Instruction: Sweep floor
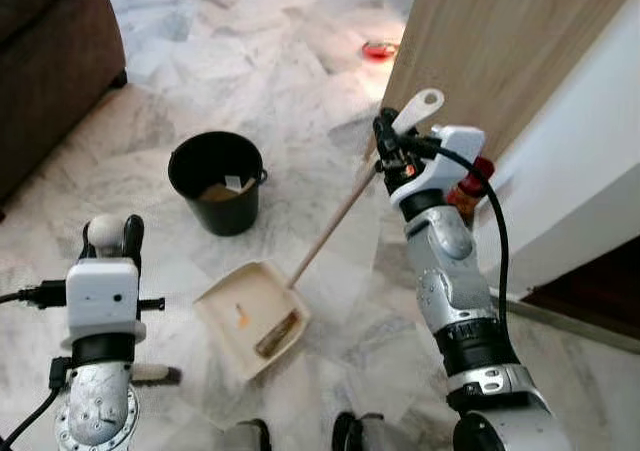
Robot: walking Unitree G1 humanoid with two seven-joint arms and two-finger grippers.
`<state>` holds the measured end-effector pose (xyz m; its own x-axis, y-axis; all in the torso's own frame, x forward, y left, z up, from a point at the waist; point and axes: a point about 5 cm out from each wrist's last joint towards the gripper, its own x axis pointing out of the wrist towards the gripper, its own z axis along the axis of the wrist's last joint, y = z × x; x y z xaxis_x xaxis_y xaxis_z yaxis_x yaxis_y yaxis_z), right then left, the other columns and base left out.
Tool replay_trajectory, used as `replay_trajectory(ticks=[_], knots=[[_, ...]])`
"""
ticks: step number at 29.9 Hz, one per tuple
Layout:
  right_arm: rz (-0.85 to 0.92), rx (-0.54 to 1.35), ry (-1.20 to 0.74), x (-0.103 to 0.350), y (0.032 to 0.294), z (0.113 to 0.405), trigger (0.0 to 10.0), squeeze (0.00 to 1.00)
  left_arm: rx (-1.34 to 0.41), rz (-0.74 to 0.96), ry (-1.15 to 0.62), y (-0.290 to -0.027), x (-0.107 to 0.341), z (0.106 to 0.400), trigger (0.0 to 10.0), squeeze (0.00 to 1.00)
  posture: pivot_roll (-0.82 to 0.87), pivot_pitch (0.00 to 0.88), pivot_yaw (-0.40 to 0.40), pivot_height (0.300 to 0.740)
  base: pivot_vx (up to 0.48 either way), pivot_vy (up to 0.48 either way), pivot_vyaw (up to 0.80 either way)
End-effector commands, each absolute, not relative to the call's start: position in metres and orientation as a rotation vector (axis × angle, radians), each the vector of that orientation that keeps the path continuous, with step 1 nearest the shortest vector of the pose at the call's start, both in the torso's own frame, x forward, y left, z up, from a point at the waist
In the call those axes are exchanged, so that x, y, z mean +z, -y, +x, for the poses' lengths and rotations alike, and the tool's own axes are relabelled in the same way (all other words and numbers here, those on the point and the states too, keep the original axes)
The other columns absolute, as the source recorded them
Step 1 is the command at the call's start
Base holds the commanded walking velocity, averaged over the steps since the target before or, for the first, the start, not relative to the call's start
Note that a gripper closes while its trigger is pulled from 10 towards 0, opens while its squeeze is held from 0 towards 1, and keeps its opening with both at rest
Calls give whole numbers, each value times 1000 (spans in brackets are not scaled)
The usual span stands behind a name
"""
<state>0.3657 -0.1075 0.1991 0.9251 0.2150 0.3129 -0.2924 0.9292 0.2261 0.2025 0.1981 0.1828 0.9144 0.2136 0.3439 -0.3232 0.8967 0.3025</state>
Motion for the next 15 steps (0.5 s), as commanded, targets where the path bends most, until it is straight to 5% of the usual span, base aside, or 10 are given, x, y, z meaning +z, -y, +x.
replay_trajectory(ticks=[1,15], knots=[[274,263,345,212,110,365,10000,0,281,372,332,-198,187,200,10000,0,83,244,-63,740,319,0,0],[280,275,347,212,108,365,10000,0,281,375,338,-198,188,200,10000,0,90,228,-62,740,321,0,0]])
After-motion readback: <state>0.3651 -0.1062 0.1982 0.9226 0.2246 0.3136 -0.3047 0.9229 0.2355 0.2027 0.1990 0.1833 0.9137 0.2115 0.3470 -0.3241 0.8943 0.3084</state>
